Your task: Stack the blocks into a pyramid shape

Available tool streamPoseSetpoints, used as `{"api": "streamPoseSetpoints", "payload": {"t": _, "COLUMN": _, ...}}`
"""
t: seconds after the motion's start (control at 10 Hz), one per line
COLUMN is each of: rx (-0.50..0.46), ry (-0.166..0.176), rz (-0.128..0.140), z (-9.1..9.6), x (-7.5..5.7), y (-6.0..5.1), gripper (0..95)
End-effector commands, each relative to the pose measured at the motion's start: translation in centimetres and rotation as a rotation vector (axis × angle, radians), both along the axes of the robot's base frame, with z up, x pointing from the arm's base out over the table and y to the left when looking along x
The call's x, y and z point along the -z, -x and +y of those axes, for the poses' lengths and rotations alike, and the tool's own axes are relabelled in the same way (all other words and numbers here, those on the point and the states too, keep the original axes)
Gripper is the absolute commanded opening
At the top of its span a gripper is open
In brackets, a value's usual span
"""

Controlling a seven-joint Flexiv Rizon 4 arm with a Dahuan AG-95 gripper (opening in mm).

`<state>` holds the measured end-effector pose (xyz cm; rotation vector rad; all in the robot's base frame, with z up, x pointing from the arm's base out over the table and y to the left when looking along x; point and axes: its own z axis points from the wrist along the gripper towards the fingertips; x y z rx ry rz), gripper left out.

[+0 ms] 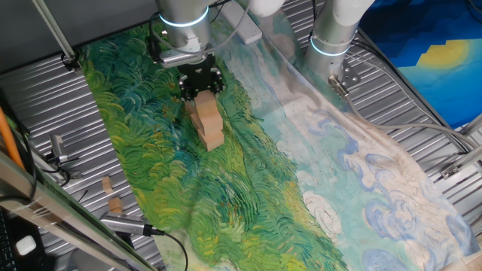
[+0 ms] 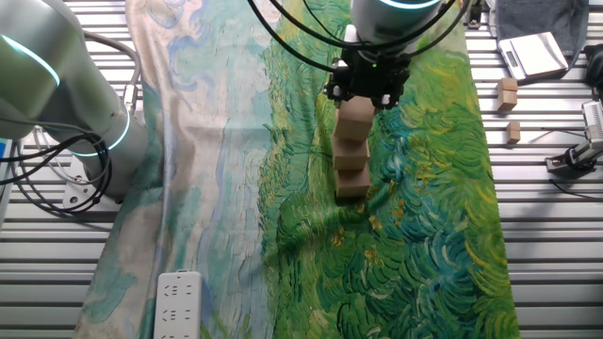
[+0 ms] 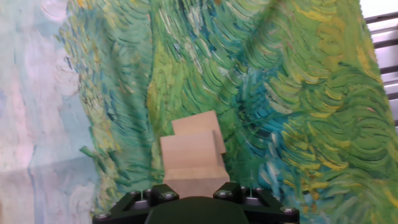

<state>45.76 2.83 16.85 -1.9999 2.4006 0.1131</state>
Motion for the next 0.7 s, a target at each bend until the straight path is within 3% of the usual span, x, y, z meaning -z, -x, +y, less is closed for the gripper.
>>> {"api": "streamPoseSetpoints", "payload": {"t": 0.1, "rx": -0.003, "ry": 0.002, "rz": -0.007, "z": 0.02, "x": 0.24, "y": 0.17, "gripper": 0.0}}
{"api": "streamPoseSetpoints", "payload": {"t": 0.7, "rx": 0.004, "ry": 0.000, "rz": -0.031, "z": -0.03, "x": 0.85, "y": 0.55, "gripper": 0.0}}
